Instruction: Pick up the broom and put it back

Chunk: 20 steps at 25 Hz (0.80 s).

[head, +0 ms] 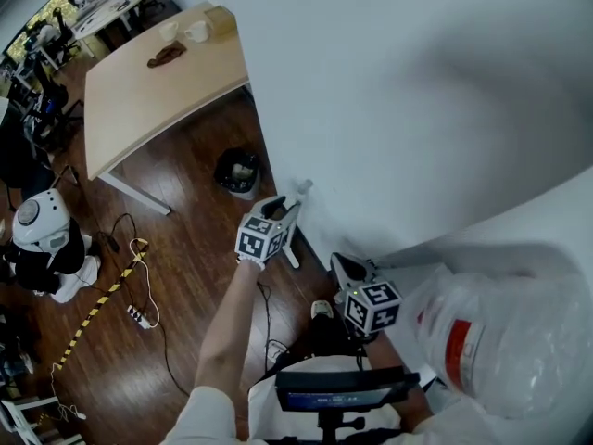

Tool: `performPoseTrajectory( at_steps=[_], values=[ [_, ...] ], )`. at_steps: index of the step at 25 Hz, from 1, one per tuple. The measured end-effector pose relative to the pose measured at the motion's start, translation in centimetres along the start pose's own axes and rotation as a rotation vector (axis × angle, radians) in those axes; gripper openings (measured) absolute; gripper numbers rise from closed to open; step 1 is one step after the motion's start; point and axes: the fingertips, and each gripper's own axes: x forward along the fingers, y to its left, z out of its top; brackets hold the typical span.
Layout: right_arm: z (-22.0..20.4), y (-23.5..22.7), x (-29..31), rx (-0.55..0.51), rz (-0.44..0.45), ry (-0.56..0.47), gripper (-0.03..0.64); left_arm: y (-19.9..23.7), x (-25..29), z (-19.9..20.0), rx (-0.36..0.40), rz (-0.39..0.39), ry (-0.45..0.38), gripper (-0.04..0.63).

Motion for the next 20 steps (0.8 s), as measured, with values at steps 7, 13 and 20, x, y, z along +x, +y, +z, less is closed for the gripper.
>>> performPoseTrajectory(
  at_steps=[7,13,20],
  values=[
    [1.9,3.8,-0.7,-0.054,0.024,-0.044,0.015,-2.3,-12.2,1.1,-0.094,0.033,-0.175,0.077],
    [1.4,10.0,-0.5,-0.103,0.087,-0.048,0.015,-4.8,-23.7,-1.7,-0.168,0.109,-0.261,0.002],
    [-1.1,15.8,-2.2,-0.121,0.108,-0.022,0.015,-6.2,-33.5,-5.9,-0.27,0.23,-0.282,0.002]
  ],
)
